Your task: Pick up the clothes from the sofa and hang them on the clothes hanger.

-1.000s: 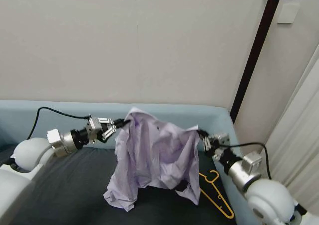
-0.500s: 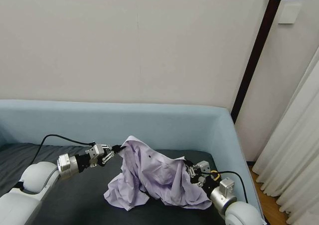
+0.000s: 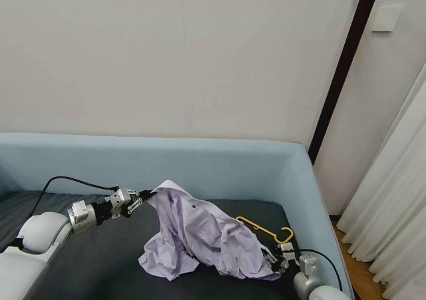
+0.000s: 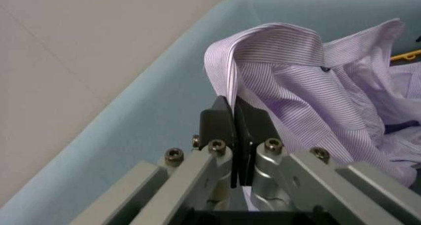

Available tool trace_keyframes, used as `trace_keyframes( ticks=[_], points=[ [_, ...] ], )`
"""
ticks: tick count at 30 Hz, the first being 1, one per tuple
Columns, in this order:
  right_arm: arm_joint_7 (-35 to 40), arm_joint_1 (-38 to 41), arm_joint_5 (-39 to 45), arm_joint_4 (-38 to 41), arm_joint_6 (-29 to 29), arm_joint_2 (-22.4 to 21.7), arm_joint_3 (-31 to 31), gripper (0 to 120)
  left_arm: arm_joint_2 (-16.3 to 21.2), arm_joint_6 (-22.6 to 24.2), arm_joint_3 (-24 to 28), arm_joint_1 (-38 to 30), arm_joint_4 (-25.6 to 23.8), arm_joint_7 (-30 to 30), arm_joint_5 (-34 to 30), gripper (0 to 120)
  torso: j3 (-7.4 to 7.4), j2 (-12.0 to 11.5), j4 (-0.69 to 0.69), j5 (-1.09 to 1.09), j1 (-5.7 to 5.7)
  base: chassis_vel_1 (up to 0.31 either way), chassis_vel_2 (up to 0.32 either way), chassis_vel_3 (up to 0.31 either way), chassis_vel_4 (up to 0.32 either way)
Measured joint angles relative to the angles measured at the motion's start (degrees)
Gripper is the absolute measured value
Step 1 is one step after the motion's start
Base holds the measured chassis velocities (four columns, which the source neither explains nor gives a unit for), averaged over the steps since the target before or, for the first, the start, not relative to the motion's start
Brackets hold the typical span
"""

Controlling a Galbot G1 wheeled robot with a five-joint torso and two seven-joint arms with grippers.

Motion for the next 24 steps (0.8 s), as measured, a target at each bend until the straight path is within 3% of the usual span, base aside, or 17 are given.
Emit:
trace_keyframes(
  ticks=[5, 6, 10, 24],
  points=[
    [-3.45, 4.59, -6.44, -10.78, 2.97, 1.13, 0.34, 78, 0.35, -0.35, 0.05, -0.19, -0.06, -0.55, -0.77, 0, 0.00, -0.01, 0.01, 0.01, 0.00, 0.000, 0.000, 0.000, 0.000],
    [-3.45, 4.59, -6.44, -10.78, 2.97, 1.13, 0.34, 78, 0.35, -0.35, 0.05, -0.19, -0.06, -0.55, -0.77, 0, 0.00, -0.01, 0.01, 0.01, 0.00, 0.000, 0.000, 0.000, 0.000],
    [-7.94, 8.43, -6.29, -18.37, 5.41, 2.16, 0.64, 97, 0.36, -0.72, 0.32, -0.38, 0.13, -0.87, -1.05, 0, 0.01, -0.01, 0.01, 0.00, 0.00, 0.000, 0.000, 0.000, 0.000],
    [-12.93, 17.48, -2.73, -35.27, 8.89, 6.10, 1.84, 98, -0.33, -0.85, 0.50, -0.68, -0.18, -2.24, -1.41, 0, 0.01, -0.01, 0.03, -0.01, 0.00, 0.000, 0.000, 0.000, 0.000]
  ],
)
